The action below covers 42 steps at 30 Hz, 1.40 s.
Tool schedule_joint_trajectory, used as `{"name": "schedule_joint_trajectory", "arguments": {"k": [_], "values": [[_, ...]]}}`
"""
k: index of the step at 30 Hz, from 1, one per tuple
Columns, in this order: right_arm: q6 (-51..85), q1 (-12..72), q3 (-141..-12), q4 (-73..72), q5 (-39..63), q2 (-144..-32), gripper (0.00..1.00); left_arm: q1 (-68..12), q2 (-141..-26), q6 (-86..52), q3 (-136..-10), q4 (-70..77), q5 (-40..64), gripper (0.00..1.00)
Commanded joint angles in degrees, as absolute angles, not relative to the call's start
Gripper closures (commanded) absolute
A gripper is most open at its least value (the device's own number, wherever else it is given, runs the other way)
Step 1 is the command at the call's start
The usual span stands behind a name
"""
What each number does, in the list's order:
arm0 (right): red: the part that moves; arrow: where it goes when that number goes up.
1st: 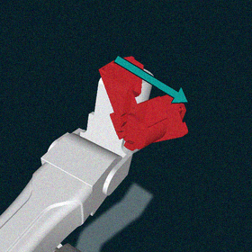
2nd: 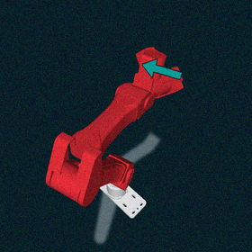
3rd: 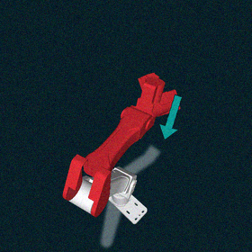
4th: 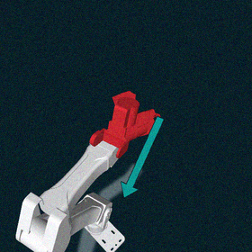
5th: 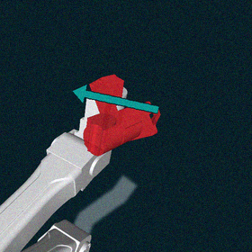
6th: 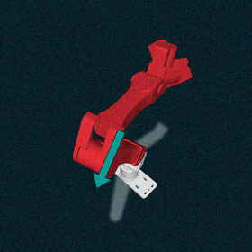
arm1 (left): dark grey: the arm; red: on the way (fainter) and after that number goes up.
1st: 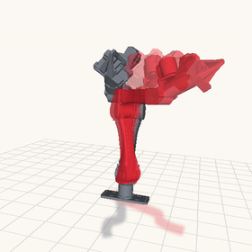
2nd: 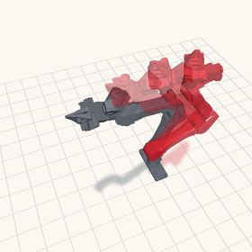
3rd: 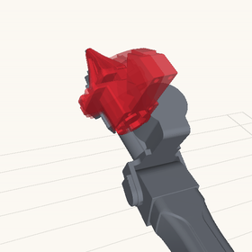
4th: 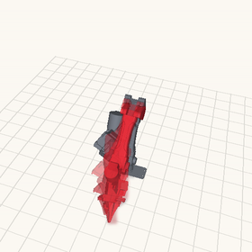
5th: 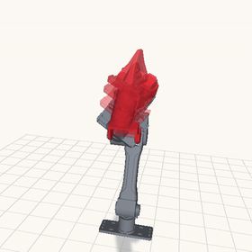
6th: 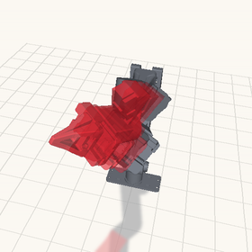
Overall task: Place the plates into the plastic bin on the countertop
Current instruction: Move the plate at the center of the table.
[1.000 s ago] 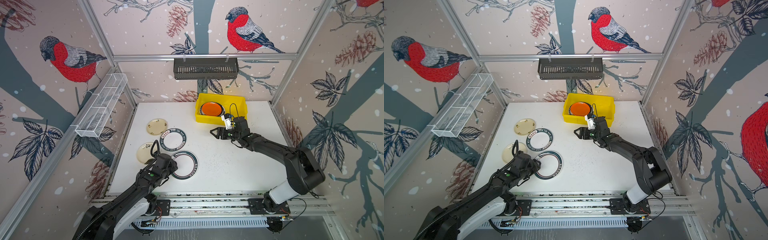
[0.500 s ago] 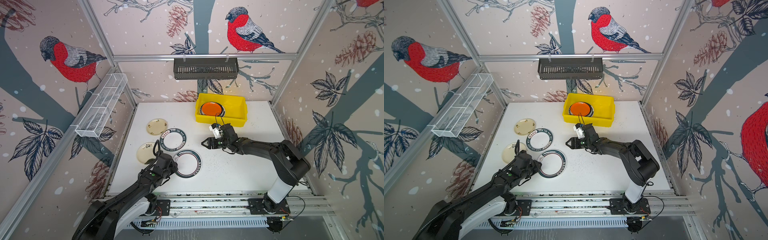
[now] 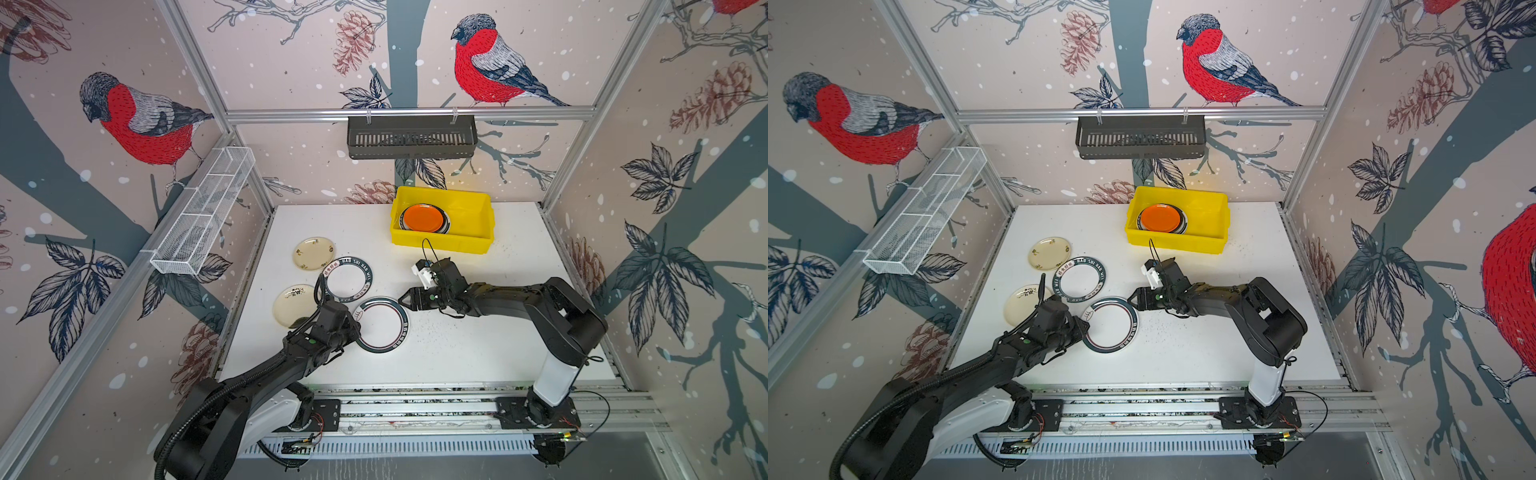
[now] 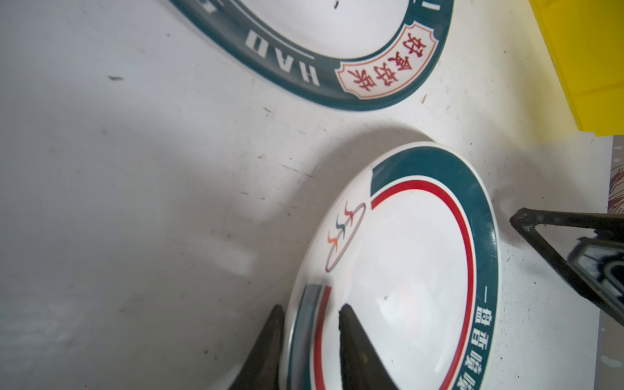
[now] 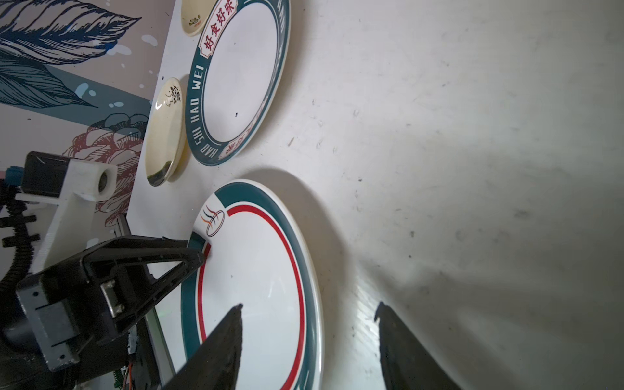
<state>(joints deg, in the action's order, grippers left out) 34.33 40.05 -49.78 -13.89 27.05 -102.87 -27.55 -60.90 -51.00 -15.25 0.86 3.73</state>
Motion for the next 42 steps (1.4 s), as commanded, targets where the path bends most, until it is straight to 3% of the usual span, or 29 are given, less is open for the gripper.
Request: {"name": "schedule_joint_trajectory", "arguments": {"k": [1,21,42], "values": [[34.72,40.17,-49.62,-15.12,26.22,-103.49,0.36,-27.51,-62.18,-50.06,-15.62,2.23,5.00,0.70],[32.10,35.47,-48.15,-11.37,24.01,-100.21,0.36,-27.51,-69.79,-47.90,-18.87,4.92,6.89,0.70],[31.03,34.09,-45.64,-10.39,25.05,-97.31,0.35,-27.51,-69.26,-44.07,-21.01,3.42,7.43,0.70]]}}
